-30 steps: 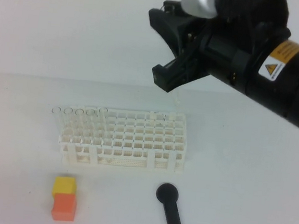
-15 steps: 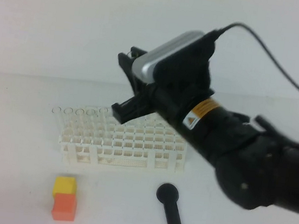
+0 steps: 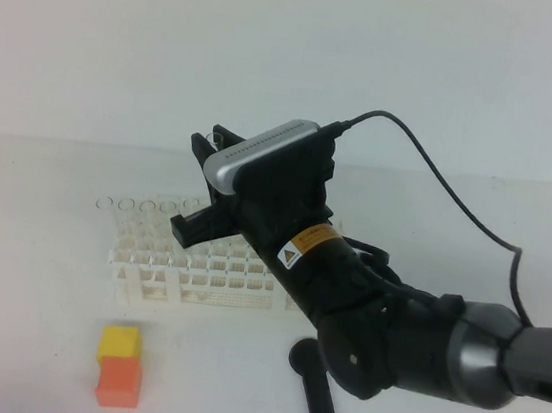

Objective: Place the test tubes

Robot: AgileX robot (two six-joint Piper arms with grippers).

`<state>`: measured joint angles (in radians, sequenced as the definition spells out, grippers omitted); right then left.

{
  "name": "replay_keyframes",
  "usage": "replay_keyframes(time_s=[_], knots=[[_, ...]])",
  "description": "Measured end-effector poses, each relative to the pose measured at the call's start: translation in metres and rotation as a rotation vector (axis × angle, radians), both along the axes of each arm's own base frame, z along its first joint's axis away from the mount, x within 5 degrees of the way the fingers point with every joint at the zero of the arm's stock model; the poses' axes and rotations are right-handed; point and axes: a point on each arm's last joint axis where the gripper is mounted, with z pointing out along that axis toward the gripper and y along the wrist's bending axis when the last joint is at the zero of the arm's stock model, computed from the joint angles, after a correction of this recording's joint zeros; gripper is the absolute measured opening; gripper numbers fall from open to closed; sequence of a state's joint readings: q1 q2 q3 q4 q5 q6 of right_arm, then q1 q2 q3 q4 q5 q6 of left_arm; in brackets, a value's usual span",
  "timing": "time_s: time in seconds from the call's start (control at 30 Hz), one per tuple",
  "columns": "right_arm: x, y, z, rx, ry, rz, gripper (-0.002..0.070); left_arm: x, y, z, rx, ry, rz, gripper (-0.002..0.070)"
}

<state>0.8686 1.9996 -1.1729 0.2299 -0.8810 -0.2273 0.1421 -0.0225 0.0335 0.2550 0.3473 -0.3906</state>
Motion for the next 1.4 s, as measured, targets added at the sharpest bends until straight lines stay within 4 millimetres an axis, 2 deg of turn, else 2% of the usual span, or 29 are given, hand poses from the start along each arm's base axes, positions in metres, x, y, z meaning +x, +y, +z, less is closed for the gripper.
replay_keyframes(time_s=[0.33,0.6,1.0,1.23,1.4], knots=[[0.003,0.006,-0.012,0.005,0.012,-0.012,0.0125,0.000,-0.001,0.000,0.011,0.001,-0.018,-0.0001],[0.005,0.007,-0.023,0.019,0.016,-0.033,0.0125,0.002,-0.013,0.001,0.104,0.000,-0.171,-0.0001],[0.005,0.008,-0.029,0.030,0.014,-0.043,0.0125,0.002,-0.013,0.002,0.048,-0.010,-0.162,-0.0001],[0.006,0.011,-0.047,0.001,0.043,-0.047,0.0125,0.002,-0.013,0.002,0.063,-0.008,-0.165,-0.0001],[0.006,0.011,-0.052,0.008,0.038,-0.056,0.0125,0.002,-0.013,0.002,0.057,-0.009,-0.164,-0.0001]])
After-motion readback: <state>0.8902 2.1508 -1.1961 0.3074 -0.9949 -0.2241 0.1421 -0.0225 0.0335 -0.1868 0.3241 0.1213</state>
